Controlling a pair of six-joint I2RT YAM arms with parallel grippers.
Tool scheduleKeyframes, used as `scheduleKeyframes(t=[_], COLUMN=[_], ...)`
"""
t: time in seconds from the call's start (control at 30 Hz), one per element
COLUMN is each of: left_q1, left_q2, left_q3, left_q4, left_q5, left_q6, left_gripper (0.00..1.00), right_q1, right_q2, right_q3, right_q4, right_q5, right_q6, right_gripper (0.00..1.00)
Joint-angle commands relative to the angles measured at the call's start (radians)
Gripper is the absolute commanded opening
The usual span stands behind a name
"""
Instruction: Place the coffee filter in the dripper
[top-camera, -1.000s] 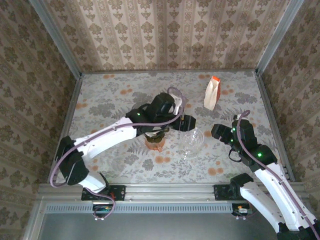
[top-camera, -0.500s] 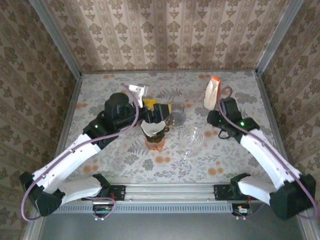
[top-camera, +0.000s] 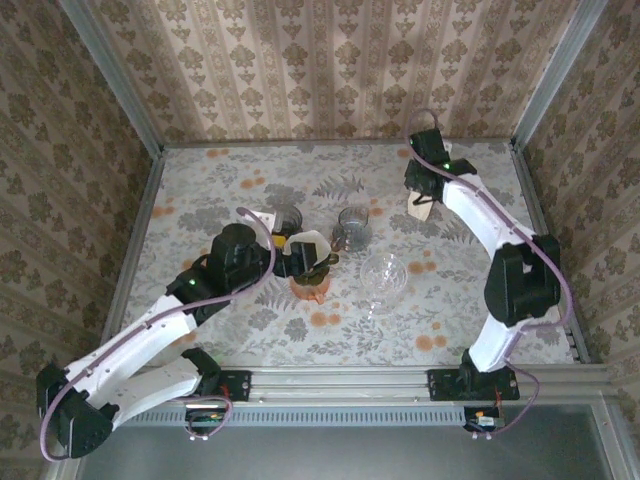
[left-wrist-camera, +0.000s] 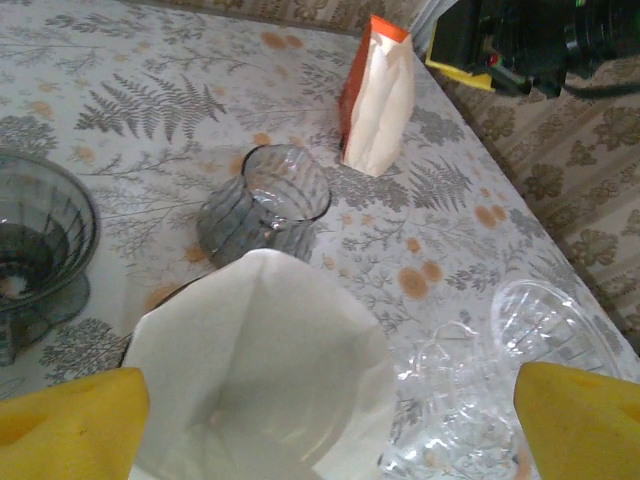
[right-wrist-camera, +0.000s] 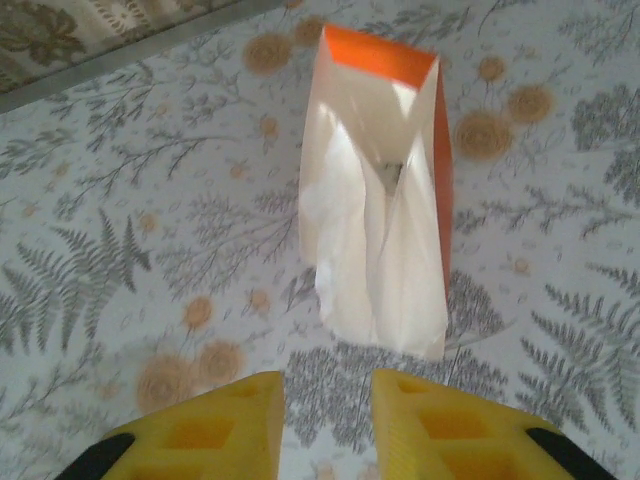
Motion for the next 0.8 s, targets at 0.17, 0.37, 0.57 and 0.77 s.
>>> scheduleKeyframes(t=[0.17,0.37,0.57,0.77], left_q1=[0.087,0.125,0.150,0.162], left_q2=[0.001,0.022,0.062,0.093], left_q3=[-0.041,-0.051,-0.053,-0.054], left_q4=[0.030,0.044,0.065,0.082], left_q5=[0.040,0.078,0.117,0.140], left_q6=[-0.005,-0.022,-0.047,-0.062], left_gripper=[0.95,0.95,0.94,0.93], right_q1=[-0.049,-0.055,-0.054,-0.056], right_q2=[0.220,0.319,0.350,0.368], right_q3=[0.265,0.377,0.410,0.412], right_q4=[-0.166,-0.194,-0.188,-0.182], right_q5=[0.125,0.138,0.134,0.119], right_q6=[-0.121,-0.206,-0.248,-0.265], right_gripper=[0.24,0.23,0.25,0.26])
